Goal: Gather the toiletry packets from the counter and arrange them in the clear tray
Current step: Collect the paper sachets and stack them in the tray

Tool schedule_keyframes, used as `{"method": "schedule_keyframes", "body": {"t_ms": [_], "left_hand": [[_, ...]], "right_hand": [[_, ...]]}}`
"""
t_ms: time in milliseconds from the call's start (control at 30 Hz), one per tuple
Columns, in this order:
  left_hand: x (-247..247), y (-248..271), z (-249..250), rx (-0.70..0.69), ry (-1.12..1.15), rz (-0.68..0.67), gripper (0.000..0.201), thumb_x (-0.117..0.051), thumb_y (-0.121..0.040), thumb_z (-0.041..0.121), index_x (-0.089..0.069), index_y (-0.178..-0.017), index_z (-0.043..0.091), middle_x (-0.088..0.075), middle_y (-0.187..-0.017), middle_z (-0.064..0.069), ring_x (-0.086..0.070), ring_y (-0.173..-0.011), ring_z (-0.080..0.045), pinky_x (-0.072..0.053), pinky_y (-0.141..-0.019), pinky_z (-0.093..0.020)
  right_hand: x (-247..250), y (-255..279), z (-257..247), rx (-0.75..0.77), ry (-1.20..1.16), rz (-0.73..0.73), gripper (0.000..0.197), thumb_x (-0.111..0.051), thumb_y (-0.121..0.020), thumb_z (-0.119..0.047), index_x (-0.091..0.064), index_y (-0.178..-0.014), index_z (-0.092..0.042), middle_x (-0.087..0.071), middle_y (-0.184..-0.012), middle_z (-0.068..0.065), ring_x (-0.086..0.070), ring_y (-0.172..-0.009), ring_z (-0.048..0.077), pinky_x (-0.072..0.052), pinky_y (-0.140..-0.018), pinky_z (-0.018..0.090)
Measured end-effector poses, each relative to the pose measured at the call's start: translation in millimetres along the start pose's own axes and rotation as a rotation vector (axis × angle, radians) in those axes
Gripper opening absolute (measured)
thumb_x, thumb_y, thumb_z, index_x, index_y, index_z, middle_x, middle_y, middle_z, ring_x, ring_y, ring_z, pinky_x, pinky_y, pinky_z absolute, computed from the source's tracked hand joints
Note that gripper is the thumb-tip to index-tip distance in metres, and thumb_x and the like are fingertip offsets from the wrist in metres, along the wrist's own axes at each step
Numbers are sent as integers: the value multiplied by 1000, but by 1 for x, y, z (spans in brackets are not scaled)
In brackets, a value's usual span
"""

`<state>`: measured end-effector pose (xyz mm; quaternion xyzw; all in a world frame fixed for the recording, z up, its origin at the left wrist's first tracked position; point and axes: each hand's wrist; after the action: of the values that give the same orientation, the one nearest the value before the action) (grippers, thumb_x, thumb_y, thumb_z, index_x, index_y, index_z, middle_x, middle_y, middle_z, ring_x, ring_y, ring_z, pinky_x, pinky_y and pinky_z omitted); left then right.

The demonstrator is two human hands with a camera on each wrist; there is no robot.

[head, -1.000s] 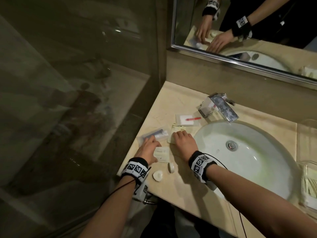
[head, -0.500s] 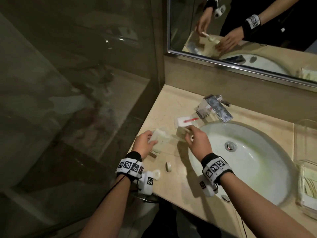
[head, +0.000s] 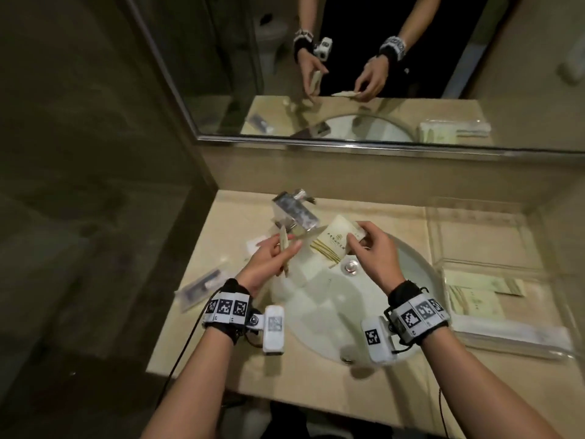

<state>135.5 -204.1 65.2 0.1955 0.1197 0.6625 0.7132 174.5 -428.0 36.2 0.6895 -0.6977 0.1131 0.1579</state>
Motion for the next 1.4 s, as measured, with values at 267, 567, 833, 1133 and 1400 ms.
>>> {"method": "schedule_keyframes", "body": {"t_ms": [267, 567, 833, 1133, 1400], "left_hand": [[-139, -35, 5, -27, -89, -205, 35, -61, -89, 27, -62, -123, 21, -61, -111, 3, -54, -81, -12, -42, -65, -26], [-254, -42, -12, -1, -181, -365, 26, -39, -102, 21, -61, -117, 17, -70, -118, -4, -62, -102, -21, -47, -95, -45], [-299, -47, -20, 164, 11, -273, 29, -45, -100, 18, -41, -124, 1, -70, -107, -23, -69, -78, -31, -60, -55, -42], [-322, -57, -28, 191, -68, -233, 29, -51, -96, 10, -46, -123, 0, -69, -99, -16, -67, -79, -29, -58, -48, -31], [-328, -59, -29, 154, -107, -174, 20, -59, -92, 9, -57, -112, 11, -63, -105, -12, -64, -91, -29, -60, -51, -31]], "right_hand": [[156, 25, 72, -168, 29, 150, 37, -64, -89, -9, -57, -124, -17, -67, -100, 4, -68, -74, 7, -59, -64, 20], [258, 53, 147, -360, 31, 243, 48, -61, -87, 1, -54, -130, -19, -59, -106, 7, -59, -83, 9, -49, -54, 5], [270, 47, 191, -481, -54, 300, 36, -64, -89, -6, -54, -123, -12, -63, -116, 18, -68, -83, 28, -57, -60, 23], [248, 21, 208, -615, -86, 223, 34, -69, -85, -16, -60, -116, -8, -68, -116, 11, -67, -102, 30, -55, -93, 46], [241, 4, 209, -617, 32, 223, 33, -72, -83, -15, -62, -112, -5, -63, -105, 6, -64, -100, 27, -54, -89, 38]]}}
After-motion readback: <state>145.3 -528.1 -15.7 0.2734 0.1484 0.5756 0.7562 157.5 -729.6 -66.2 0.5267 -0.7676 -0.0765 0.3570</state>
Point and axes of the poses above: each hand's wrist, its own y-axis away from the middle knuckle, its own x-axis out of the back of the hand, z = x × y
